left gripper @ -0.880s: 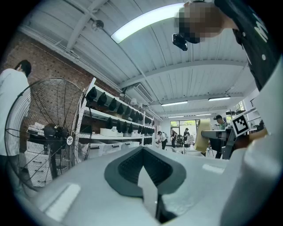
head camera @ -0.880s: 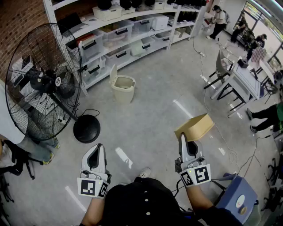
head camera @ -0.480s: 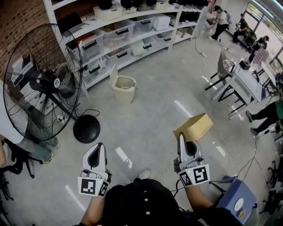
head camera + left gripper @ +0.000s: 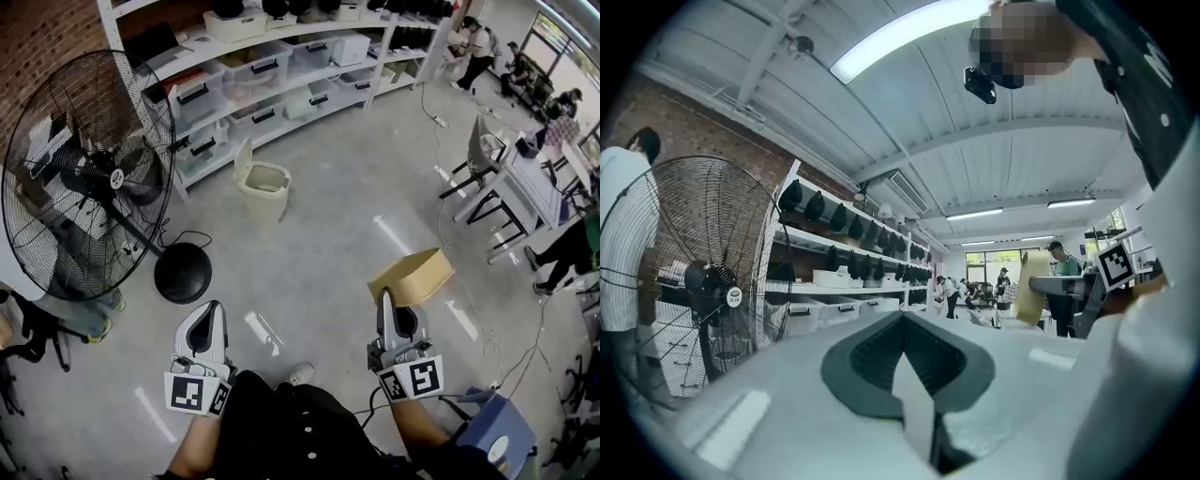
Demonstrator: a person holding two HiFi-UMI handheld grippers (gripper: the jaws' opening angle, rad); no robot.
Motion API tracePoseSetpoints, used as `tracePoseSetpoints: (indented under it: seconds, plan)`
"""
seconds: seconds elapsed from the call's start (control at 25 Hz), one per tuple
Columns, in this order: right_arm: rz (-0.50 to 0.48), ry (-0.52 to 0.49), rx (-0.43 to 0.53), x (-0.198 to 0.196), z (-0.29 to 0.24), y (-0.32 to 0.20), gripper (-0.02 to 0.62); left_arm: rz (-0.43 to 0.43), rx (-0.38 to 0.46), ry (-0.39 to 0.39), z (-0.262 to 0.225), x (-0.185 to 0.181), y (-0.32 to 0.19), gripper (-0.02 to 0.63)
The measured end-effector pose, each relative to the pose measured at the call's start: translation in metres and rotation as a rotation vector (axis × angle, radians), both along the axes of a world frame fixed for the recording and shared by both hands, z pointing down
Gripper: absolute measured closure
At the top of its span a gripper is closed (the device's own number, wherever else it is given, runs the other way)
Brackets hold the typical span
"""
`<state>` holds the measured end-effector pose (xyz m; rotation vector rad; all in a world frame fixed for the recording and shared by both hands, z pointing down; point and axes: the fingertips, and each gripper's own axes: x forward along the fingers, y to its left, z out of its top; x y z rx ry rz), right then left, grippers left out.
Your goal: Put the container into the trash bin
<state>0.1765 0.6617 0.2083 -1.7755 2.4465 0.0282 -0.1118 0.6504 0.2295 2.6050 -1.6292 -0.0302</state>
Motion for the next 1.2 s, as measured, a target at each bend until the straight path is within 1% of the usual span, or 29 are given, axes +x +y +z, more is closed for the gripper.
tracePoseSetpoints:
  seconds: [0.2, 0.36, 0.56, 0.84, 1.2]
  plan:
    - [0.015, -0.016, -0.011, 0.008, 0.005, -0.013, 0.571, 0.014, -0.014, -0.011, 0.002, 0.006, -0.015, 0.606]
    - [0.025, -0.01, -0.019, 0.009, 0.009, -0.028, 0.571, 0.026, -0.029, -0.006, 0.01, 0.01, -0.038, 0.606]
    - [0.041, 0.009, -0.014, 0.012, 0.007, -0.053, 0.571, 0.045, -0.013, 0.009, 0.01, 0.012, -0.072, 0.606]
    - [0.042, 0.019, 0.011, 0.006, -0.009, -0.1, 0.571, 0.065, 0.013, 0.018, -0.002, 0.013, -0.121, 0.606]
    - [0.036, 0.018, 0.014, -0.006, -0.009, -0.154, 0.571, 0.065, 0.013, 0.027, 0.002, 0.005, -0.174, 0.606]
